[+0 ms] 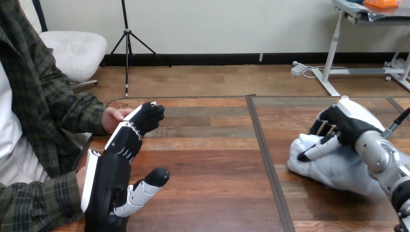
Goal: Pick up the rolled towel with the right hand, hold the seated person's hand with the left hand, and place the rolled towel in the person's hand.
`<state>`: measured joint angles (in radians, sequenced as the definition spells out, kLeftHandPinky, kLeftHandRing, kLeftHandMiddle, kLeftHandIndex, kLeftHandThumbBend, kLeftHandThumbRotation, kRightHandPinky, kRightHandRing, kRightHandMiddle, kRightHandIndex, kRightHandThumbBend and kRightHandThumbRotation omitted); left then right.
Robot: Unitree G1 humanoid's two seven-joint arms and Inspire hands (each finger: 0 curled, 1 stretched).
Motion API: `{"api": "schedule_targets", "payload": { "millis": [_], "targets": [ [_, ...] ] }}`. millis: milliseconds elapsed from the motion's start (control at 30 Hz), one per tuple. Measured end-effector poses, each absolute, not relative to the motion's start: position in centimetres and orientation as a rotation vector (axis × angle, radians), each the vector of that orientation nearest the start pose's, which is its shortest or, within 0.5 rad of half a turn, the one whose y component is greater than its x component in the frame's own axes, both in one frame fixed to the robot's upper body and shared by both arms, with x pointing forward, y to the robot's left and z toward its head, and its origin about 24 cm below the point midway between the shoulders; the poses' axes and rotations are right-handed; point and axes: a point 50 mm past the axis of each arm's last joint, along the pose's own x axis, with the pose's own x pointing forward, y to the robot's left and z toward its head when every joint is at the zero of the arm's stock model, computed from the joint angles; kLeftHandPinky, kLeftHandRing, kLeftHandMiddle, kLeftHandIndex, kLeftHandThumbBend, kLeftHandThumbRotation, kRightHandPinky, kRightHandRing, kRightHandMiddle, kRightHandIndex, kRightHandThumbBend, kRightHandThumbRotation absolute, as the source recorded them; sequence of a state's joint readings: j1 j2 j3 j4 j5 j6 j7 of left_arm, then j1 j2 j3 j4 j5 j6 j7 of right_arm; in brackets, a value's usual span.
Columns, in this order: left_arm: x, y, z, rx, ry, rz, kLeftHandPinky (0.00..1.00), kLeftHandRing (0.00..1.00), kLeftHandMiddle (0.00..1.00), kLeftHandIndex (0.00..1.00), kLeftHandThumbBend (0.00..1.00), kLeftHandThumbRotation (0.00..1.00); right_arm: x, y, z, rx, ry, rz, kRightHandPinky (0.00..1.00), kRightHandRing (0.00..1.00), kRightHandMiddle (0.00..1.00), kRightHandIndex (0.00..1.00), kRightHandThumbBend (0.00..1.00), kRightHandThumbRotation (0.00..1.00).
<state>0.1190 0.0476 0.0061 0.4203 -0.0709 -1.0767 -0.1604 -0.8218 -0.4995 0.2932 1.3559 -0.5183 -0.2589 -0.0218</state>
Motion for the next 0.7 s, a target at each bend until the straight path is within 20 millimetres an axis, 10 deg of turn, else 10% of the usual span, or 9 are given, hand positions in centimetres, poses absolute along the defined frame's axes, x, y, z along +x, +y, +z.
{"api": "schedule_targets", "payload": {
  "millis": [700],
  "targets": [
    [19.18,16.18,2.08,0.042,-0.531,-0.085,0.81,0.82,0.81,0.80,1.00,0.71,35.11,-25.21,3.73,-1.026,0.260,0.210,0.36,0.37,0.40,0.38,0.85,0.00]
  ]
}}
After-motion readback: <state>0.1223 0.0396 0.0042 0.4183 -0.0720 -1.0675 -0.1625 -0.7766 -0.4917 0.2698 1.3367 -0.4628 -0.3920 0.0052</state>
